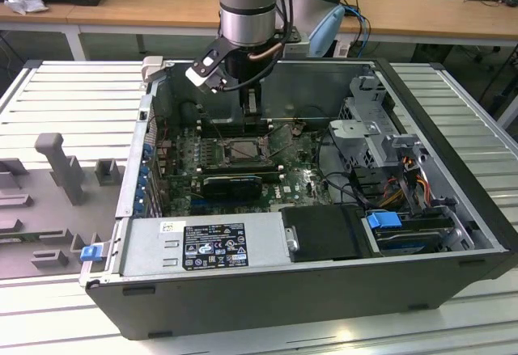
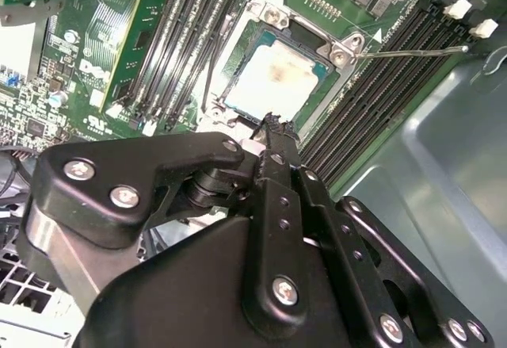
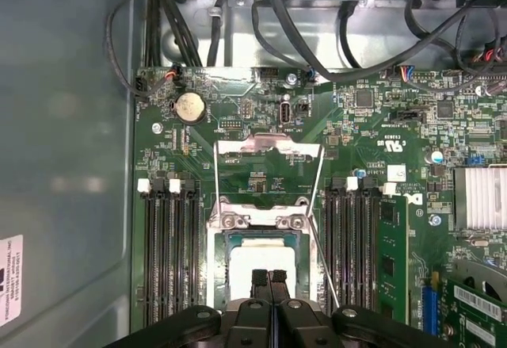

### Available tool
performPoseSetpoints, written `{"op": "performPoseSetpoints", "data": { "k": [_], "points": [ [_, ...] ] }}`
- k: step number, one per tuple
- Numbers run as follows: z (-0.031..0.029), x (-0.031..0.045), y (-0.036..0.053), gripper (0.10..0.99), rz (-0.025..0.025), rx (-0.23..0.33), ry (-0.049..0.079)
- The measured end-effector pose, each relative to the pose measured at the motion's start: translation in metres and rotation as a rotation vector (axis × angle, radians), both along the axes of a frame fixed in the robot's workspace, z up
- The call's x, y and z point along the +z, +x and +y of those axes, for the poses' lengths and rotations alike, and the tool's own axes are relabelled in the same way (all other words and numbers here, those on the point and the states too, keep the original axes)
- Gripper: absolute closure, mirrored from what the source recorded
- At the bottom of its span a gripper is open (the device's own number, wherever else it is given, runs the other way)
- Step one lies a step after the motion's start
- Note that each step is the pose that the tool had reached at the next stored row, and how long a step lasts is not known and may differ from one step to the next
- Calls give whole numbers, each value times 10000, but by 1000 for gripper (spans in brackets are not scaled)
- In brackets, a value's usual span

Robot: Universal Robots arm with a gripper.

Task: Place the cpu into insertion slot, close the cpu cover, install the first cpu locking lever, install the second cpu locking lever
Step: 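Close the cpu cover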

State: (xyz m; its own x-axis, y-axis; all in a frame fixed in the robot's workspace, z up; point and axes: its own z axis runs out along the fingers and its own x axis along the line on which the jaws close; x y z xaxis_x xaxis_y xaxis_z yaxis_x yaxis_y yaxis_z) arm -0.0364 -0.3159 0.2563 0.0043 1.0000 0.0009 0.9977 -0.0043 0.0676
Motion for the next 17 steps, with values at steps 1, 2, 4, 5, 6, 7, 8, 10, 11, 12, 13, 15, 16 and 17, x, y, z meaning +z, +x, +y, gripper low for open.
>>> {"op": "performPoseSetpoints", "data": {
  "k": [1,2,4,5,6,7,8,10,11,12,13,15,16,17],
  "points": [
    [0,6,0,980,0,0,0],
    [0,12,0,980,0,0,0],
    [0,25,0,980,0,0,1],
    [0,37,0,980,0,0,0],
    [0,49,0,980,0,0,0],
    [0,62,0,980,1,0,0],
    [0,79,0,980,0,0,1],
    [0,101,0,980,0,0,1],
    [0,120,0,980,0,0,1],
    [0,136,0,980,1,-1,0],
    [0,147,0,980,0,0,0],
    [0,178,0,980,0,0,1],
    [0,198,0,980,0,0,0],
    [0,211,0,980,0,0,0]
  ]
}}
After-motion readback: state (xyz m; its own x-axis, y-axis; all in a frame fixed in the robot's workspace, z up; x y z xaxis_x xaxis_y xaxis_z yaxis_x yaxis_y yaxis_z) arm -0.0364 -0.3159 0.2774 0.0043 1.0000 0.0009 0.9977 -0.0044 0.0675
